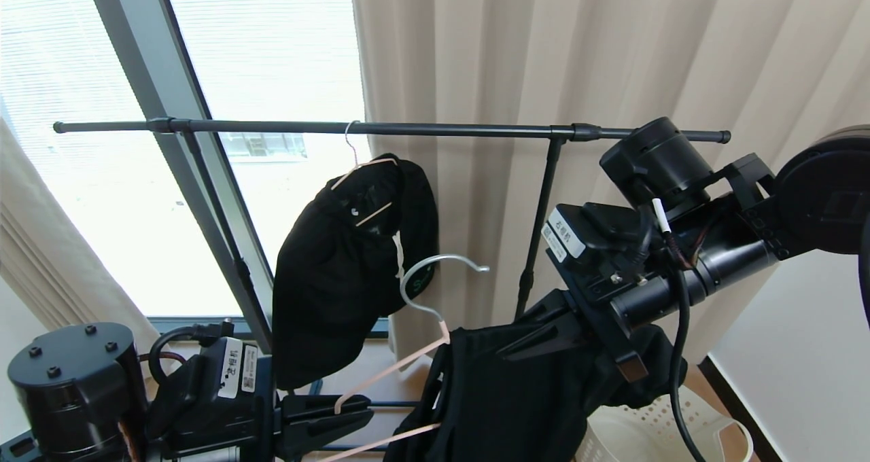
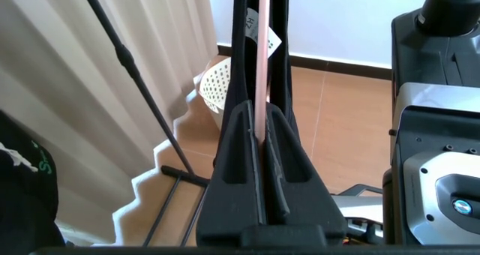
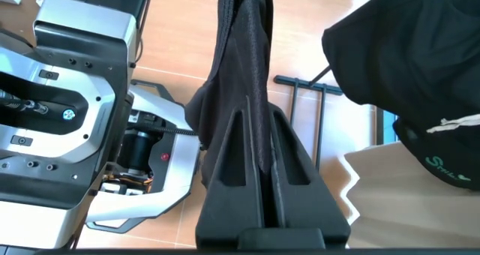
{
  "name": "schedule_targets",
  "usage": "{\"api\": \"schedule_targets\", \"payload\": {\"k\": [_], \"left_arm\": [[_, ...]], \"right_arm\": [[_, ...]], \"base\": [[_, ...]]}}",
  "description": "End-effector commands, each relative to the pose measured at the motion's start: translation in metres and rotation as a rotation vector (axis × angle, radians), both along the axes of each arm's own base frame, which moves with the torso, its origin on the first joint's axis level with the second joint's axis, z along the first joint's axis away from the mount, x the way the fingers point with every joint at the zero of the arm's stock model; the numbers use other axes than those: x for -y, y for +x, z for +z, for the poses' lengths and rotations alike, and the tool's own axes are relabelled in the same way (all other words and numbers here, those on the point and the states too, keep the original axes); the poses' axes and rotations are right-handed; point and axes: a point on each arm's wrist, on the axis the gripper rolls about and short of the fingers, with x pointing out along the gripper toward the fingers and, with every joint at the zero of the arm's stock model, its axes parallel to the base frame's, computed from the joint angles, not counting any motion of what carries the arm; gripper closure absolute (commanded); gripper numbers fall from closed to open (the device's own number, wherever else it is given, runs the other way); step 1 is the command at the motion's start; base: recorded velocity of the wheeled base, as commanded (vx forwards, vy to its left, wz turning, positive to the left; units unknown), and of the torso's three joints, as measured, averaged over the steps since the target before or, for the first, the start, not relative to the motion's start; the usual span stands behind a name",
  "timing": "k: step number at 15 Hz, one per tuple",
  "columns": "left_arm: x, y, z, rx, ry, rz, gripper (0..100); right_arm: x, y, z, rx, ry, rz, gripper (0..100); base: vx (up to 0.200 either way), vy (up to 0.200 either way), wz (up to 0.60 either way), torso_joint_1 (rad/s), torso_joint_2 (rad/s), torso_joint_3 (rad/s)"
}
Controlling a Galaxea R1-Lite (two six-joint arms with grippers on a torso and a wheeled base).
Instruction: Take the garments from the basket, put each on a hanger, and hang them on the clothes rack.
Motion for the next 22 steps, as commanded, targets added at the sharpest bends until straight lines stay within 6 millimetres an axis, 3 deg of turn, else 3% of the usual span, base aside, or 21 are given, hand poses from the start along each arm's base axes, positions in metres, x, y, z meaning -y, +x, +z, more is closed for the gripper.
{"api": "schedule_targets", "payload": {"k": [1,2,7,10,13,17,20,22], "left_arm": [[0.000,0.000,0.000,0.001,0.000,0.002,100],[0.000,0.000,0.000,0.001,0.000,0.002,0],[-0.002,0.006,0.004,0.008,-0.016,0.023,0],[-0.017,0.017,0.016,0.014,-0.072,0.084,0],[-0.027,0.028,0.029,-0.117,-0.192,0.094,0],[-0.020,0.047,0.015,-0.241,-0.197,0.113,0],[0.001,0.064,-0.012,-0.328,-0.143,0.178,0],[0.025,0.067,-0.024,-0.351,-0.106,0.260,0]], "right_arm": [[0.001,-0.001,0.001,0.001,0.001,0.000,100],[0.001,-0.002,0.001,0.001,0.001,0.002,100],[0.005,-0.002,0.005,0.017,0.006,-0.013,100],[0.016,0.005,0.010,0.066,-0.029,-0.091,100],[0.016,0.013,0.009,0.172,-0.091,-0.203,100],[0.014,0.026,0.000,0.366,-0.085,-0.378,100],[0.025,0.028,-0.039,0.513,0.010,-0.500,100],[0.035,0.017,-0.068,0.576,0.123,-0.572,100]], "base": [[0.000,0.000,0.00,0.000,0.00,0.000],[0.000,0.000,0.00,0.000,0.00,0.000],[0.000,0.000,0.00,0.000,0.00,0.000],[0.000,0.000,0.00,0.000,0.00,0.000],[0.000,0.000,0.00,0.000,0.00,0.000],[0.000,0.000,0.00,0.000,0.00,0.000],[0.000,0.000,0.00,0.000,0.00,0.000],[0.000,0.000,0.00,0.000,0.00,0.000]]}}
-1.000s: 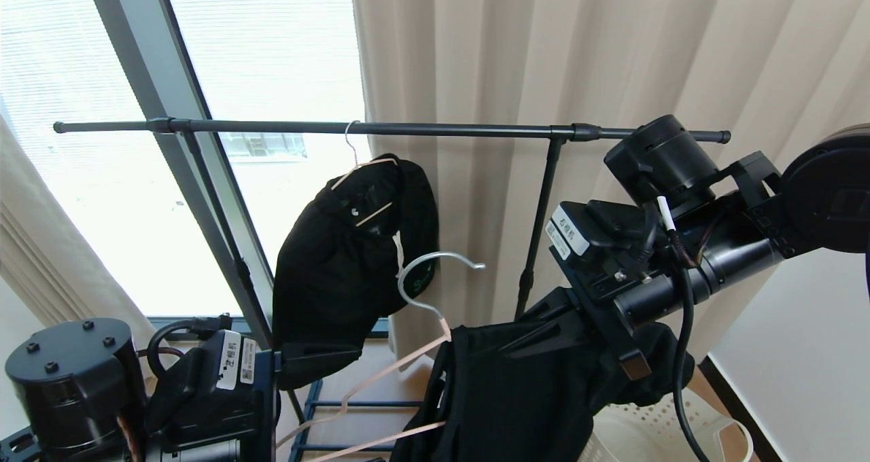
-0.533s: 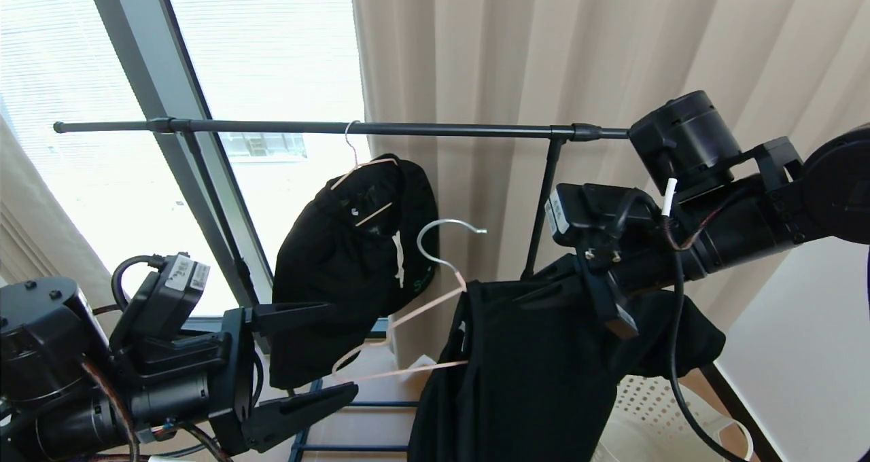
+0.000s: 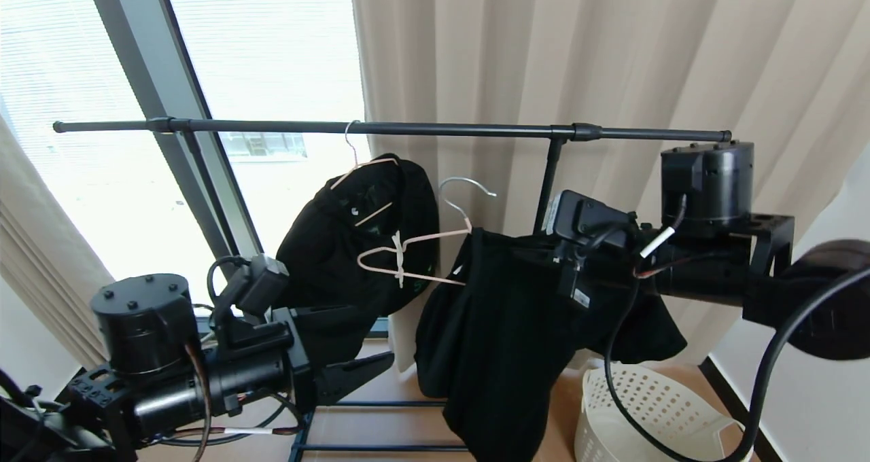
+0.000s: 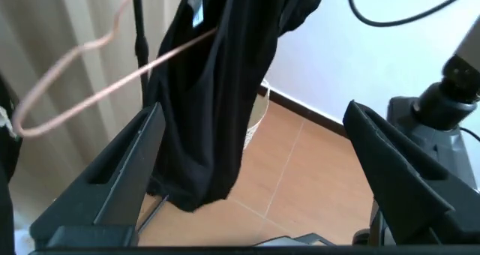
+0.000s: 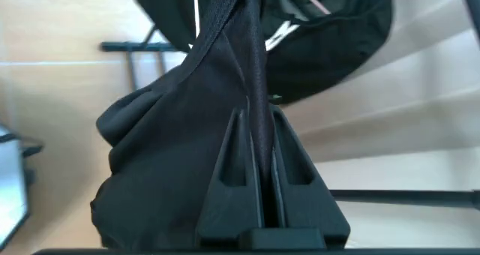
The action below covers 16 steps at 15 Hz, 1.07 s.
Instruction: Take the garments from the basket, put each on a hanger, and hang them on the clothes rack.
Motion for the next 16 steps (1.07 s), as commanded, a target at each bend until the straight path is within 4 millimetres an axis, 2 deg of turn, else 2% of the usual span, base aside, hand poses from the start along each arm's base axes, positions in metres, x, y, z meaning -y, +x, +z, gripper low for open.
{"api": "schedule_targets", "payload": {"k": [1,3,6,9,13,16], "left_arm": [[0.029,0.005,-0.019,-0.083,0.026,-0.004,0],[0.041,0.004,-0.016,-0.101,0.003,0.019,0],[0.055,0.016,-0.022,-0.122,0.010,0.142,0],[0.065,0.018,-0.023,-0.139,-0.006,0.178,0],[0.080,0.019,-0.038,-0.150,0.036,0.231,0],[0.087,0.027,-0.042,-0.145,0.032,0.291,0]], "right_arm": [[0.017,-0.020,-0.045,0.021,0.088,-0.056,100],[0.017,-0.021,-0.049,0.086,0.131,-0.052,100],[0.018,-0.023,-0.052,0.081,0.128,-0.052,100],[0.018,-0.024,-0.051,0.087,0.132,-0.049,100],[0.015,-0.027,-0.052,0.084,0.131,-0.037,100],[0.015,-0.033,-0.049,0.091,0.136,-0.024,100]], "base": [[0.000,0.000,0.00,0.000,0.00,0.000],[0.000,0.000,0.00,0.000,0.00,0.000],[0.000,0.000,0.00,0.000,0.00,0.000],[0.000,0.000,0.00,0.000,0.00,0.000],[0.000,0.000,0.00,0.000,0.00,0.000],[0.000,0.000,0.00,0.000,0.00,0.000]]}}
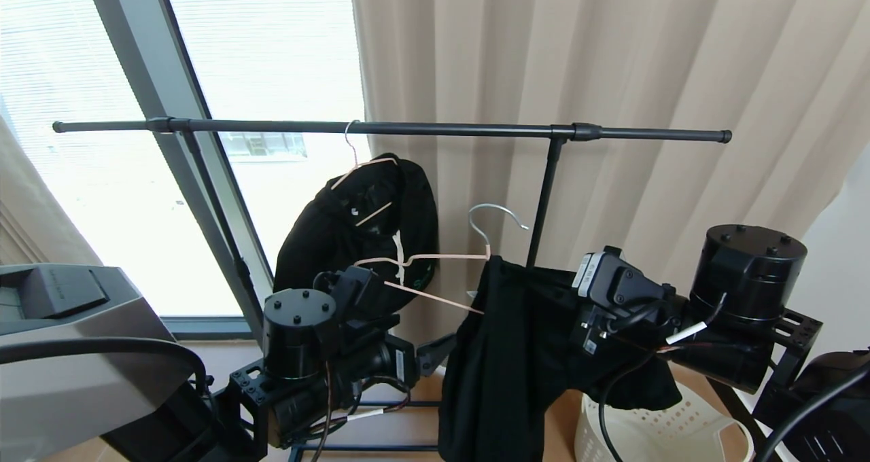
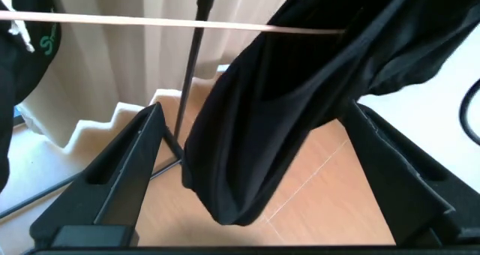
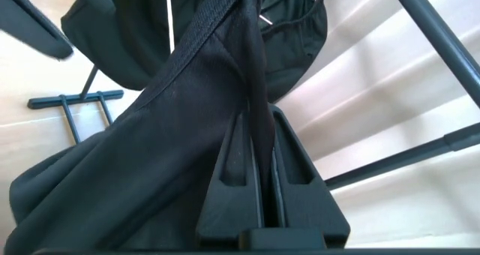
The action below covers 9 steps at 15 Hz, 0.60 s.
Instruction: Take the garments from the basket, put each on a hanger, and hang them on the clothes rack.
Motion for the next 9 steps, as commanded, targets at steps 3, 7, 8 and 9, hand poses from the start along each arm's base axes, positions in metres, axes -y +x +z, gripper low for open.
{"api": "schedule_targets", "payload": {"k": [3,7,8,9], "left_arm": [[0.012,0.007,-0.011,0.000,0.021,0.056,0],[0.015,0.009,-0.014,0.002,0.030,0.078,0],[0.018,0.010,-0.018,0.002,0.040,0.095,0],[0.021,0.011,-0.020,0.008,0.044,0.108,0]], "right_arm": [[-0.002,-0.010,0.002,0.002,0.001,0.025,100],[-0.004,-0.017,0.005,0.016,0.012,0.046,100],[-0.005,-0.018,0.005,0.024,0.018,0.052,100],[-0.006,-0.020,0.005,0.034,0.024,0.058,100]], "base": [[0.000,0.000,0.00,0.000,0.00,0.000],[0.000,0.000,0.00,0.000,0.00,0.000],[0.000,0.000,0.00,0.000,0.00,0.000],[0.000,0.000,0.00,0.000,0.00,0.000]]}}
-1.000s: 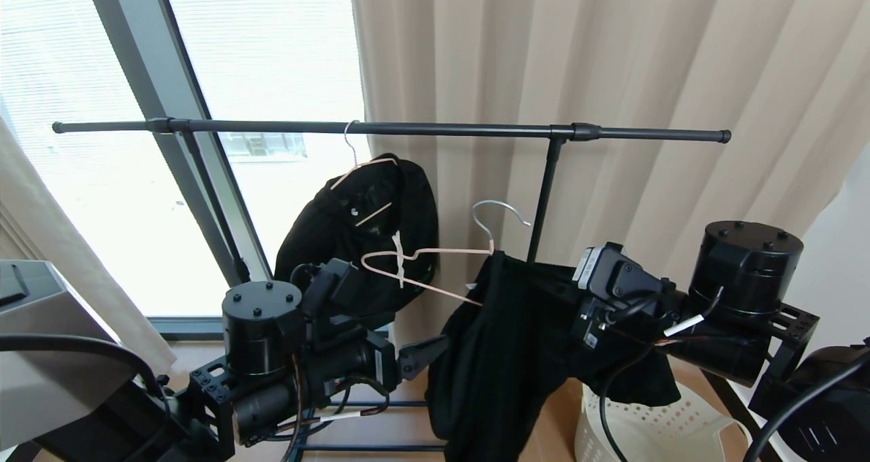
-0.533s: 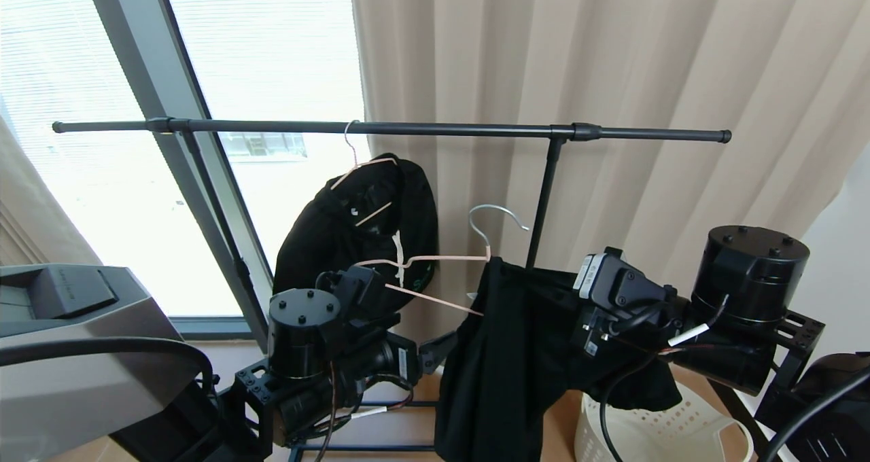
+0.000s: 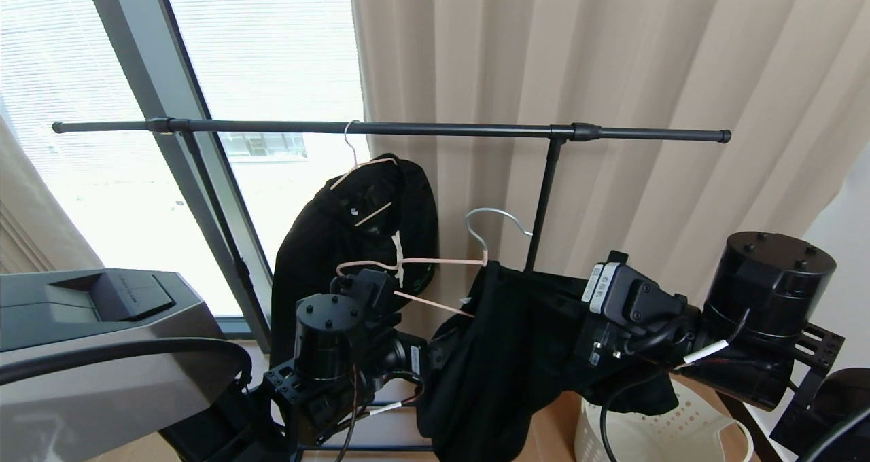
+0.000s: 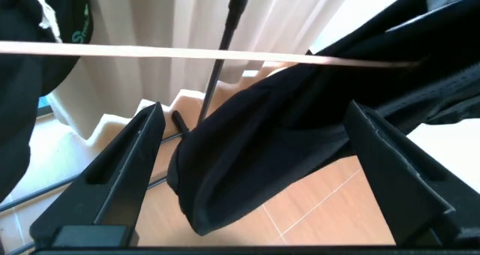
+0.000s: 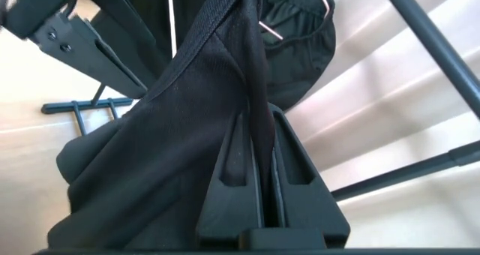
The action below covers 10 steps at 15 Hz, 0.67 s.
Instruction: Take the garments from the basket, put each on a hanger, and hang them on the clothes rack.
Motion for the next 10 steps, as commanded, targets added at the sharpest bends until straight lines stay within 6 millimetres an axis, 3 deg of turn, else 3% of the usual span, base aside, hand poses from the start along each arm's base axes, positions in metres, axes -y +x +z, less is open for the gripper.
{"api": "schedule_targets", "payload": {"k": [1,10], "left_arm": [[0.004,0.002,-0.006,-0.007,0.009,0.001,0],[0.017,0.001,-0.017,-0.006,0.040,0.024,0]], "right_arm": [[-0.001,-0.003,0.000,0.001,0.000,0.010,100],[-0.006,-0.009,0.003,0.021,0.015,0.036,100]], "base": [[0.000,0.000,0.00,0.000,0.00,0.000],[0.000,0.000,0.00,0.000,0.00,0.000]]}}
